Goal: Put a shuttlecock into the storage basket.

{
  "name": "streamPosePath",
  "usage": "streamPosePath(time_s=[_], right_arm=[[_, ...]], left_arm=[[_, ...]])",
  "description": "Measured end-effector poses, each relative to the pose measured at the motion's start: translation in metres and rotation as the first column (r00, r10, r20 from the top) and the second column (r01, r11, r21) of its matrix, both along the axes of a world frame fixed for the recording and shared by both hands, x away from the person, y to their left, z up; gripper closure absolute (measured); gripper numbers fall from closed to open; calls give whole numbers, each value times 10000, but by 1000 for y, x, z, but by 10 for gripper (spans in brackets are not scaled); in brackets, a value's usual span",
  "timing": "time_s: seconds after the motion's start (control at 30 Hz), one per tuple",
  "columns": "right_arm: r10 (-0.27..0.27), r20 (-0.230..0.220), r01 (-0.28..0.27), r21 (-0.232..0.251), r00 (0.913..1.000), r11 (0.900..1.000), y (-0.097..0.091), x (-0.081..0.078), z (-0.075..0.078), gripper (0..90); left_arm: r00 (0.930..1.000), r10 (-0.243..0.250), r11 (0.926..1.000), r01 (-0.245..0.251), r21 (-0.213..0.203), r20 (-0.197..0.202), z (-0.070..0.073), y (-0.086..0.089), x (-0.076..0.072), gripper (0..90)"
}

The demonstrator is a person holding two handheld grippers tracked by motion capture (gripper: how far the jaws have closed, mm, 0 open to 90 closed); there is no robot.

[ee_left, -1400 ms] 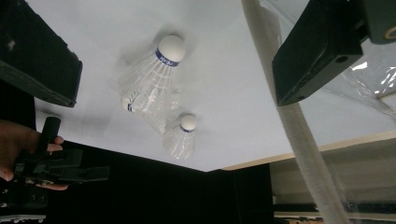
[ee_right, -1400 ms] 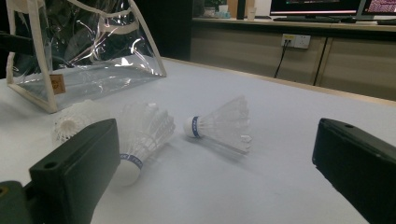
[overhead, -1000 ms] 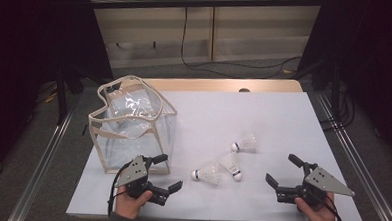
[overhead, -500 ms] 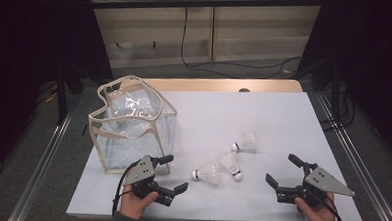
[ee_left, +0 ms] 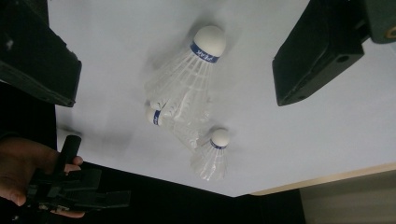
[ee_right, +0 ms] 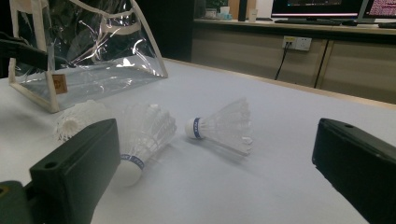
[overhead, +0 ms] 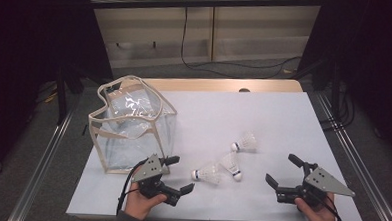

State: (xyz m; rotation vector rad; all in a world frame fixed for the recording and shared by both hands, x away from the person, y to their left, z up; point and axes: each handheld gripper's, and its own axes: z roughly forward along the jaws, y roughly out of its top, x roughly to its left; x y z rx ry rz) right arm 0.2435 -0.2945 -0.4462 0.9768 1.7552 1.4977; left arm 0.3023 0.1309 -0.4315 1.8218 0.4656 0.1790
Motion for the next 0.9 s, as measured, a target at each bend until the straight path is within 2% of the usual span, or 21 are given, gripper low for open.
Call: streamPosePath(time_s=[0.13, 0.17, 0.4, 0.53, 0.63, 0.67, 0.8, 0.9], right_arm=[[7, -13, -7, -8, 10000, 10000, 0, 0, 0, 10], [6, -9, -6, -16, 10000, 10000, 0, 0, 0, 10], [18, 23, -18, -3, 10000, 10000, 0, 0, 0, 10], [18, 21, -18, -3, 10000, 10000, 0, 0, 0, 10], [19, 25, -19, 1, 10000, 10000, 0, 0, 1, 10], [25, 29, -25, 10, 10000, 10000, 0, 0, 0, 10], [20, 25, -20, -12, 10000, 10000, 0, 0, 1, 10], [36, 42, -36, -10, 10000, 10000, 0, -1, 1, 10]], left_arm=[[9999, -53, 10000, 53, 1, -152, 0, -2, 0, 13], [10000, 23, 10000, -22, 89, -86, 0, -3, 0, 13], [9995, -42, 9995, 52, 314, -305, 0, -10, 0, 14], [9993, 12, 9987, 7, 518, -375, 0, -14, 0, 17], [9982, 77, 9975, -35, 707, -591, -1, -16, 2, 30], [9971, 120, 9968, -60, 793, -753, -1, -17, 2, 33], [9963, 161, 9919, -52, 1273, -849, -3, -20, 3, 48], [9960, 48, 9914, 70, 1305, -896, -3, -22, 3, 59]])
